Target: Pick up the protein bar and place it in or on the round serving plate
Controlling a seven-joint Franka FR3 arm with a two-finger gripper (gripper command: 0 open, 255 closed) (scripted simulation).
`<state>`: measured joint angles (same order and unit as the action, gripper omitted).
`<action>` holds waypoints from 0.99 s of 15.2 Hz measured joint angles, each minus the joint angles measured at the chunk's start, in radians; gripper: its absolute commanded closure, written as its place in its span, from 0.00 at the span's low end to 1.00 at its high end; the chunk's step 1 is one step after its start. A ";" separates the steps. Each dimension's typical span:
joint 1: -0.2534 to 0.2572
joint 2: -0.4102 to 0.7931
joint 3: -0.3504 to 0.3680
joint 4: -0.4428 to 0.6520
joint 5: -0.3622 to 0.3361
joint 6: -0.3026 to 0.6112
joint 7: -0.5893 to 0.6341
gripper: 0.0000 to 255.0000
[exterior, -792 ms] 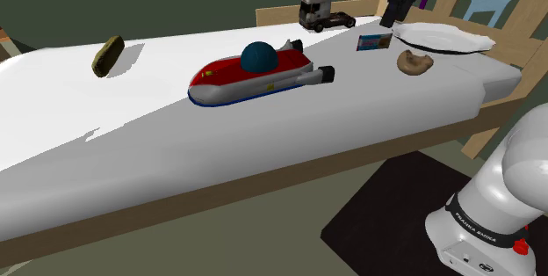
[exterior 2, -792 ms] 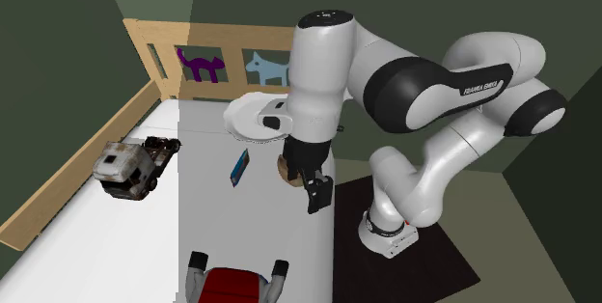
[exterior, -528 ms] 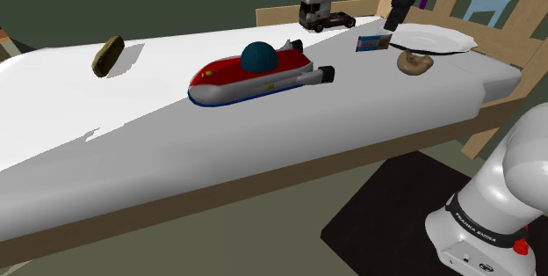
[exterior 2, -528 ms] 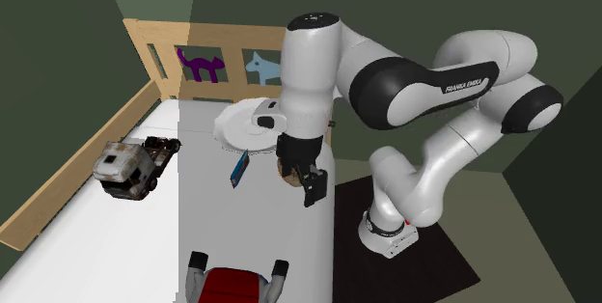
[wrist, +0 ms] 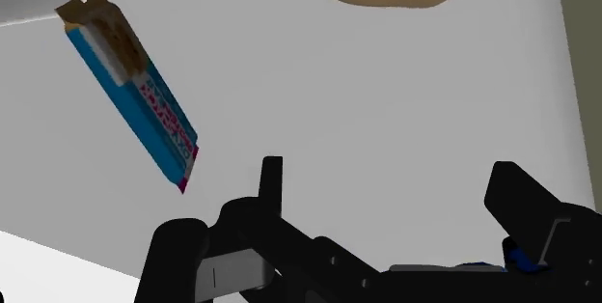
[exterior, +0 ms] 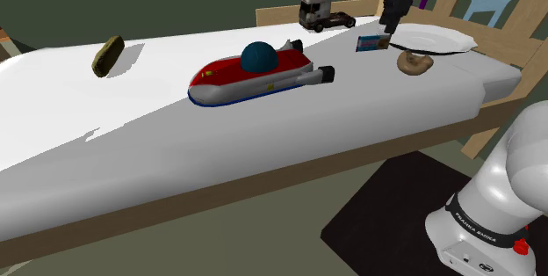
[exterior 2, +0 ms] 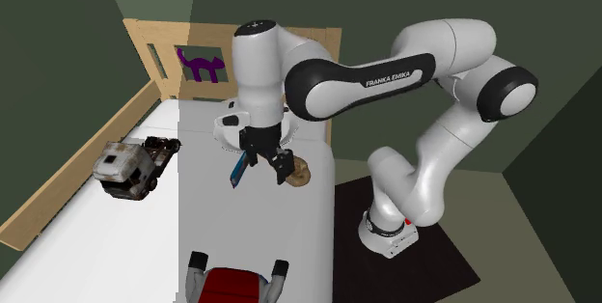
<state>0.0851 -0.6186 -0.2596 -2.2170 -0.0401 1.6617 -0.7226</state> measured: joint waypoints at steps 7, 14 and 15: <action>0.074 0.245 -0.163 0.147 -0.035 0.065 -0.409 0.00; 0.091 0.321 -0.201 0.134 -0.030 0.143 -0.523 0.00; 0.090 0.320 -0.201 0.122 -0.031 0.155 -0.523 0.00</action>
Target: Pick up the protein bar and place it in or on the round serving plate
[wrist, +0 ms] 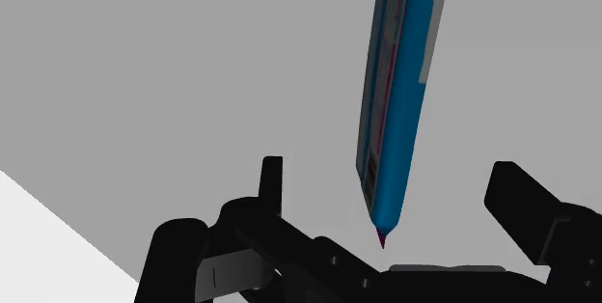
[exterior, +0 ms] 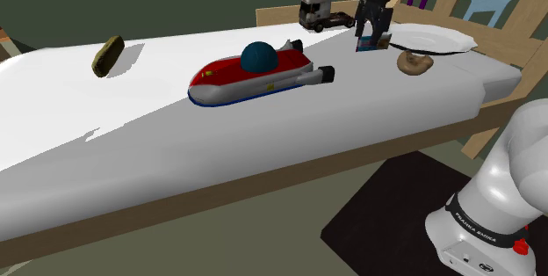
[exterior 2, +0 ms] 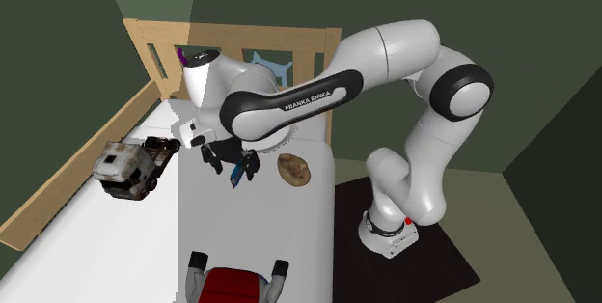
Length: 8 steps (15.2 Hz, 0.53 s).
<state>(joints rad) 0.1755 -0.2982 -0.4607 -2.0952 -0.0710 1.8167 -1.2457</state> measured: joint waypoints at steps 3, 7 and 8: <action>0.000 0.003 -0.002 -0.017 0.000 0.019 -0.001 0.00; 0.000 0.004 -0.002 -0.018 0.001 0.022 -0.001 0.00; 0.000 0.004 -0.002 -0.018 0.001 0.022 -0.001 1.00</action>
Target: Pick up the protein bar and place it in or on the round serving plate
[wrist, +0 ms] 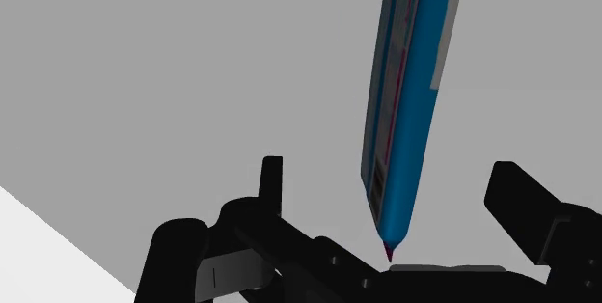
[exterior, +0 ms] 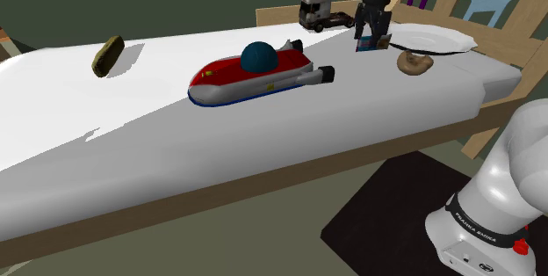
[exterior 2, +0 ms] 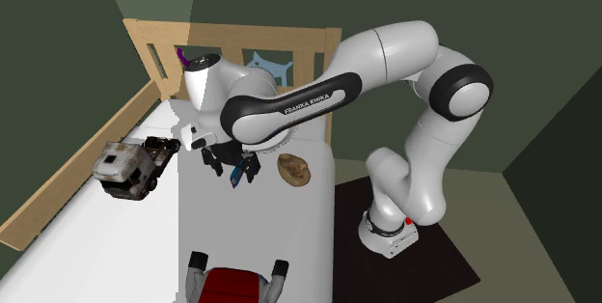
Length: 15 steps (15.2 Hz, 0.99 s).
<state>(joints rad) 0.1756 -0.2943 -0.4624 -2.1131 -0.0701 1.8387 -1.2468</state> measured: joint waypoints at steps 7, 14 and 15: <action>0.000 -0.001 0.001 0.001 0.000 0.000 0.000 1.00; 0.001 -0.003 0.003 0.037 0.000 -0.039 0.001 1.00; 0.001 -0.003 0.003 0.050 0.001 -0.052 0.000 1.00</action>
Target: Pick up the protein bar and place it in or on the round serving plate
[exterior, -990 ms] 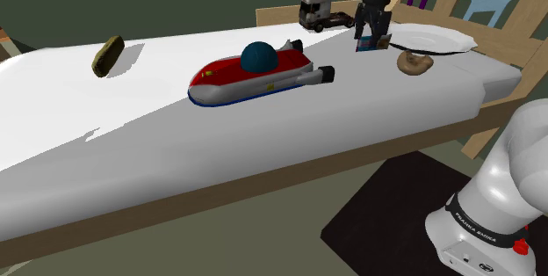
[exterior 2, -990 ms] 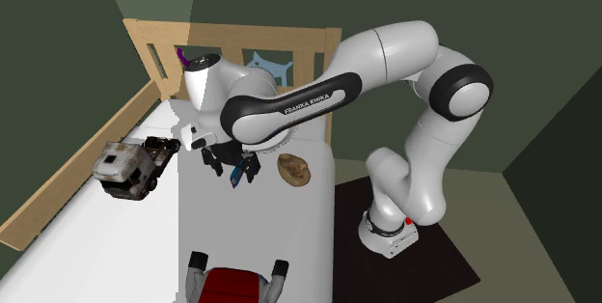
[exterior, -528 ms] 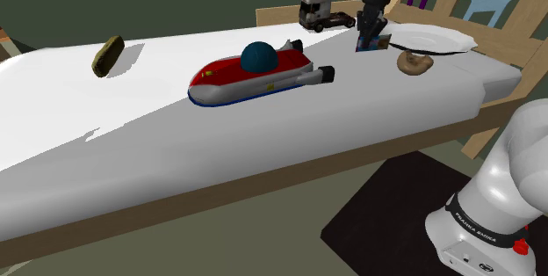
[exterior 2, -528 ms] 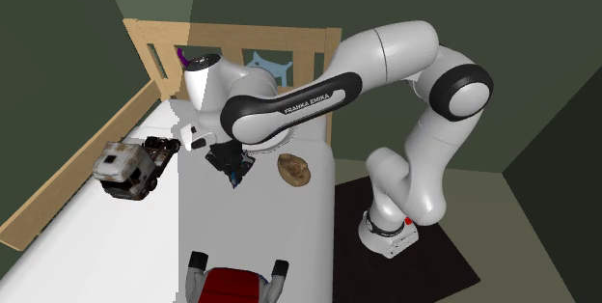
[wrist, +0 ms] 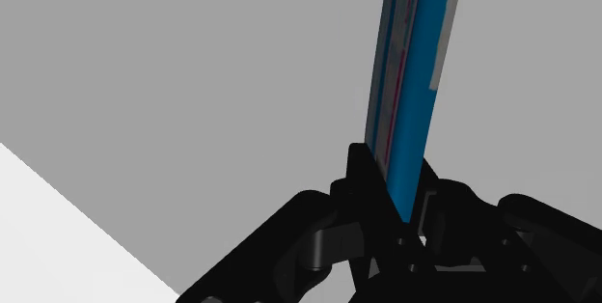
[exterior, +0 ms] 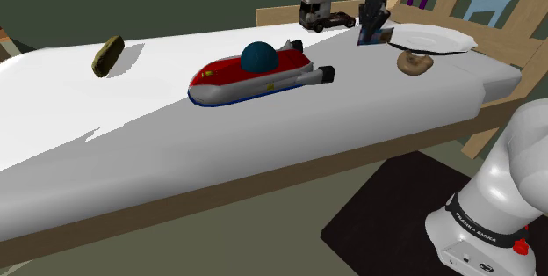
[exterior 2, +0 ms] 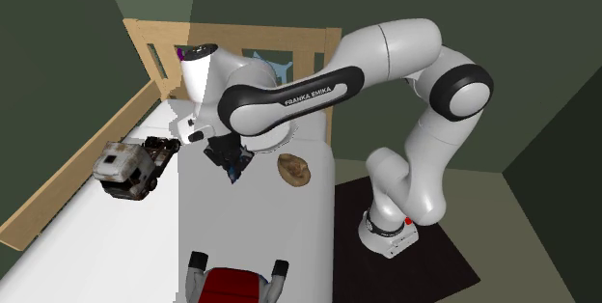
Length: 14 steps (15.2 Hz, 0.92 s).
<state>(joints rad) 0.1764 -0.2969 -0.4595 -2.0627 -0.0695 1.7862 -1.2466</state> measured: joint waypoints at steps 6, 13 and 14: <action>0.005 0.006 0.006 0.084 0.005 -0.078 0.004 1.00; 0.008 0.016 0.009 0.189 0.011 -0.174 0.003 1.00; 0.005 0.016 0.003 0.196 0.009 -0.181 -0.007 1.00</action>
<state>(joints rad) 0.1813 -0.2810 -0.4562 -1.8666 -0.0602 1.6050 -1.2532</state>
